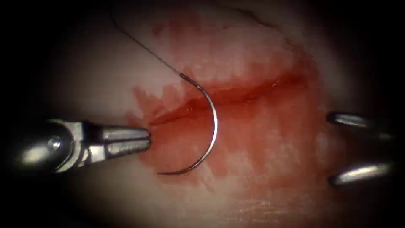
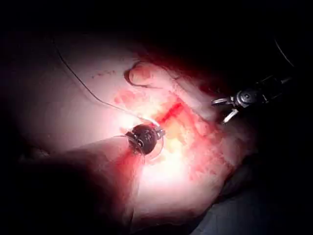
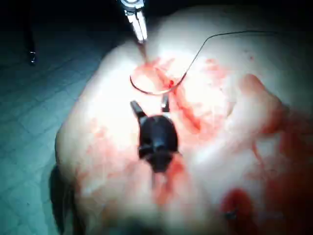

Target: Wound Closure

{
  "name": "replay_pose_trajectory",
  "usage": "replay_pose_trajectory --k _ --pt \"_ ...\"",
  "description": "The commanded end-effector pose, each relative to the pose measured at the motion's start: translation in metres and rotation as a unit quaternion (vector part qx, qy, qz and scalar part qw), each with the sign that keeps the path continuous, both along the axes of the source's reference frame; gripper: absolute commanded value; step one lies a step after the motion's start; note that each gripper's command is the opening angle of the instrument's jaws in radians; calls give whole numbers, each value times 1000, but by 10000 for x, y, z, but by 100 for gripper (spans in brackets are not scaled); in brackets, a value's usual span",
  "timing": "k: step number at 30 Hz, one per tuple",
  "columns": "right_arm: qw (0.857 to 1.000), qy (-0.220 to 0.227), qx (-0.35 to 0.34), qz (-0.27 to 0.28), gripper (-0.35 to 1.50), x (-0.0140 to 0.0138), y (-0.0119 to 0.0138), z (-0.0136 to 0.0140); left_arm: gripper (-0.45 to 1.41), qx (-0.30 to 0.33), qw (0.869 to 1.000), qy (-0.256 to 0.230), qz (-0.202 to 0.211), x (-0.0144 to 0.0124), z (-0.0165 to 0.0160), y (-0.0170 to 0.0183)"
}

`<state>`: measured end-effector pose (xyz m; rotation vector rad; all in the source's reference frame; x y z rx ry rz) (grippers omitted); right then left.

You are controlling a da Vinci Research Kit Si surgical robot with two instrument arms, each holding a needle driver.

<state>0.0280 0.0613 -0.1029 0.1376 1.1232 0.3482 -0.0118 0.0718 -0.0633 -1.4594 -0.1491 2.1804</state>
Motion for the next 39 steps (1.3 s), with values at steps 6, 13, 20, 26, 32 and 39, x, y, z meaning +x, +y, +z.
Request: replay_pose_trajectory --k 6,13,20,26,32,39 --pt "1000 2 0 0 76 10 -2 2 30 0 1000 -1 -1 -6 3 4" --pt "1000 0 0 0 76 6 -1 2 33 -1 1000 0 -1 -6 4 4" --pt "1000 1 1 0 76 6 -1 0 32 0 1000 7 4 -10 8 0" --pt "1000 1 1 0 76 7 -1 0 33 8 999 38 30 -21 18 -12" --pt "1000 1 1 0 76 7 -1 0 43 22 996 75 50 -36 46 -27" --pt "1000 0 1 1 76 7 -1 0 51 48 993 95 47 -50 73 -39"
